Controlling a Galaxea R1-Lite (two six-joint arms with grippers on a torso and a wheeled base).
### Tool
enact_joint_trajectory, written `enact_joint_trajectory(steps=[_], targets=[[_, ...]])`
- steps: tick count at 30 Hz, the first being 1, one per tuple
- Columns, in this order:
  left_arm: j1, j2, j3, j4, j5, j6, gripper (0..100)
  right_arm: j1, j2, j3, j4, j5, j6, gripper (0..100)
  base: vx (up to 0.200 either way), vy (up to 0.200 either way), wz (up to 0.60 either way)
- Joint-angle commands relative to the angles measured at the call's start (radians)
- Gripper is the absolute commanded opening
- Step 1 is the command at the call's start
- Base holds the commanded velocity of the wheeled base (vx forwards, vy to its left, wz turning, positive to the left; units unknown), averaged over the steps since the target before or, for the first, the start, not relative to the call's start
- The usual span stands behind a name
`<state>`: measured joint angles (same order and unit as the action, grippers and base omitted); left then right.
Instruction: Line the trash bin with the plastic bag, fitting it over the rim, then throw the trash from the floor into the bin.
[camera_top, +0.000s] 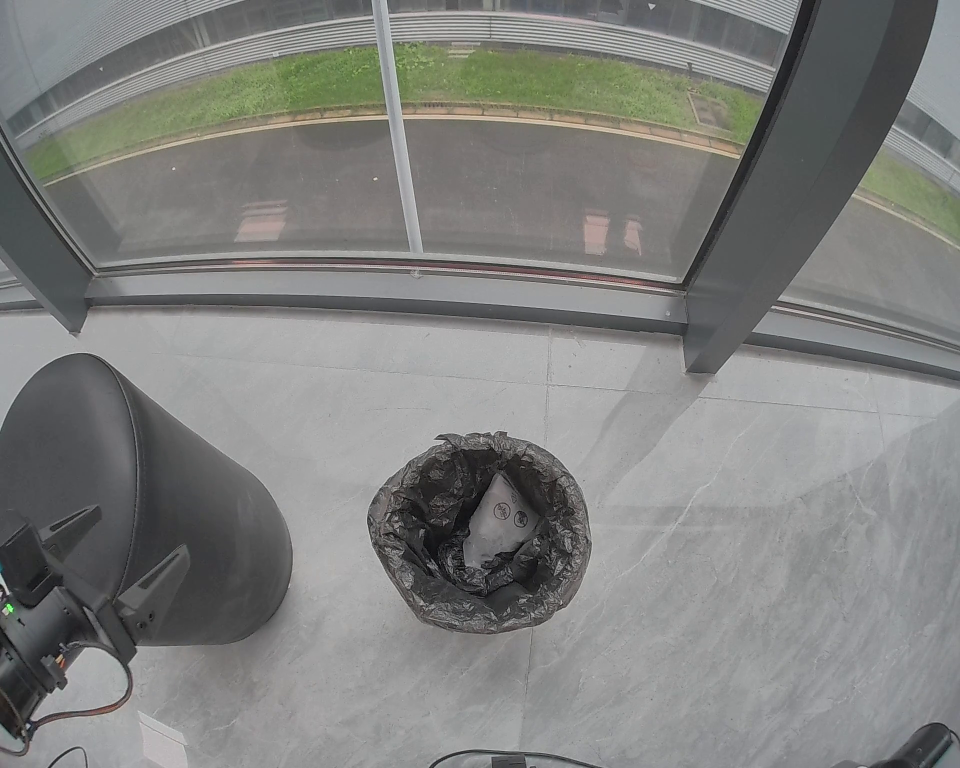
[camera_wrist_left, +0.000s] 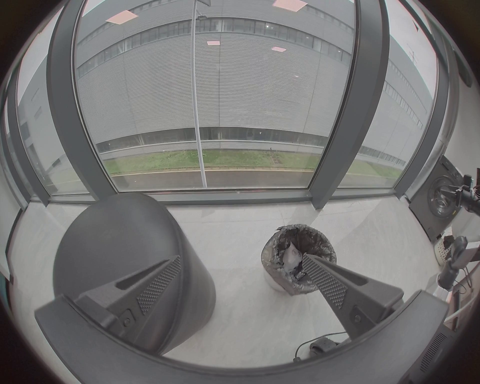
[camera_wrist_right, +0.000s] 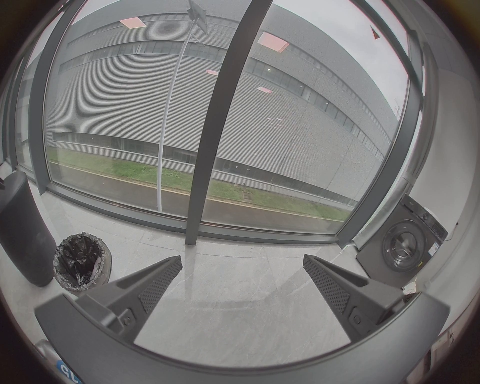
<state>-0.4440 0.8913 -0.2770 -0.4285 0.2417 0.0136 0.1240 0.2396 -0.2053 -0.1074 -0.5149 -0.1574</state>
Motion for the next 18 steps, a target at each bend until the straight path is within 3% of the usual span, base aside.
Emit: enact_joint_trajectory(steps=[1,9,12,18], targets=[[0.022,-0.268,-0.093,0.195,0.03,0.008,100,-0.093,-0.183,0.084,0.006,0.003,-0.02,100,0.0,0.0,0.0],[0.117,-0.443,-0.057,0.307,0.028,0.014,100,-0.123,-0.24,0.135,-0.003,0.035,-0.033,100,0.0,0.0,0.0],[0.153,-0.502,-0.042,0.327,0.03,0.014,100,-0.123,-0.24,0.187,-0.011,0.101,-0.022,100,0.0,0.0,0.0],[0.232,-0.646,-0.005,0.382,0.025,0.071,100,-0.123,-0.24,0.201,0.06,0.256,0.084,100,0.0,0.0,0.0]])
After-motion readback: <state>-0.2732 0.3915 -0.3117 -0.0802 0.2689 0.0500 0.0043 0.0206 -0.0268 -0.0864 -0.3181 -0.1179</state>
